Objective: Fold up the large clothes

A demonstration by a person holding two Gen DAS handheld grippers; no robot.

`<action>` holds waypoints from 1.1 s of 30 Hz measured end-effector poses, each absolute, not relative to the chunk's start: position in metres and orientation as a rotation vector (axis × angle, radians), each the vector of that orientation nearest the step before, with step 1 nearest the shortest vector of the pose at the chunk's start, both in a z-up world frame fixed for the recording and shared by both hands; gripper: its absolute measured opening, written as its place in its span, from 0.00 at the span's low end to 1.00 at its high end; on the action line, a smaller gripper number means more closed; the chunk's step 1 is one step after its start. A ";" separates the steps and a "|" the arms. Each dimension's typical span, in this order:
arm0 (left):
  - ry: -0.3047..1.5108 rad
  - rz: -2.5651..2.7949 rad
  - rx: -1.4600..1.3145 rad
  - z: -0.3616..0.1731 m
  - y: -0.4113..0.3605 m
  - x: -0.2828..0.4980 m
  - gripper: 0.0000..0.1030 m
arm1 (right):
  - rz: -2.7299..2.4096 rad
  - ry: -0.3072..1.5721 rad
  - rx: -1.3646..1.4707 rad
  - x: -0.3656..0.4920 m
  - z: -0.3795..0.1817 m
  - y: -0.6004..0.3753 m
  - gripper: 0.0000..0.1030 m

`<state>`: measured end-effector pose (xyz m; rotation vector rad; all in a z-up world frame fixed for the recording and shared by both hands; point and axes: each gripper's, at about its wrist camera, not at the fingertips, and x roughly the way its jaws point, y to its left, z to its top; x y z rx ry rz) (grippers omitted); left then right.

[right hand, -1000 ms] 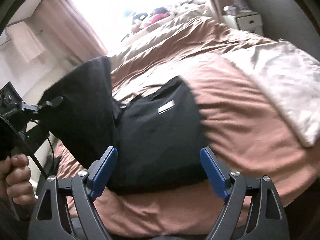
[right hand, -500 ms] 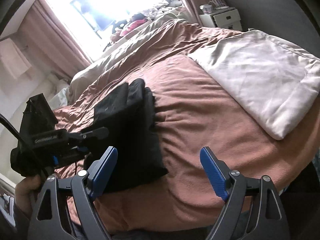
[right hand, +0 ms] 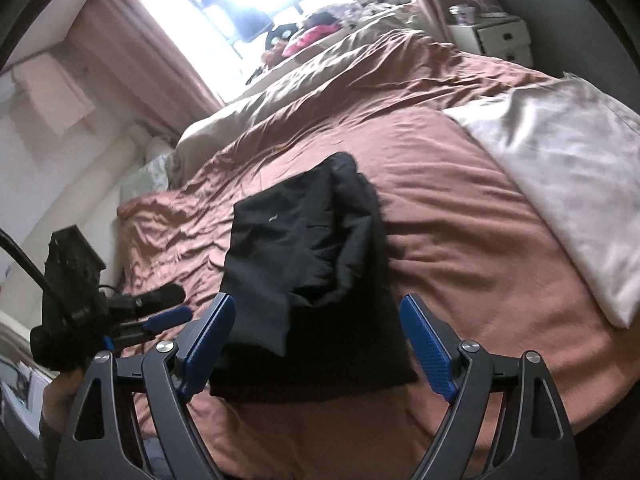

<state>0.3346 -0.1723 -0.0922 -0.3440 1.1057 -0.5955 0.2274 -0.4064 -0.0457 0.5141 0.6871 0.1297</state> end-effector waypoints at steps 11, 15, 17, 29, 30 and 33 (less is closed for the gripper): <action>1.212 -0.450 -0.376 -0.160 -0.125 0.337 0.76 | 0.118 0.747 0.564 0.249 -0.078 -0.416 0.12; 1.230 -0.473 -0.375 -0.172 -0.132 0.334 0.67 | 0.109 0.760 0.610 0.235 -0.099 -0.424 0.08; 1.216 -0.473 -0.351 -0.173 -0.138 0.332 0.67 | 0.102 0.771 0.639 0.234 -0.112 -0.428 0.07; 1.194 -0.473 -0.309 -0.169 -0.145 0.341 0.66 | 0.082 0.795 0.681 0.236 -0.122 -0.438 0.08; 1.183 -0.474 -0.314 -0.165 -0.143 0.342 0.66 | 0.094 0.790 0.679 0.233 -0.121 -0.438 0.09; 1.174 -0.470 -0.332 -0.154 -0.135 0.354 0.67 | 0.148 0.782 0.675 0.242 -0.106 -0.443 0.10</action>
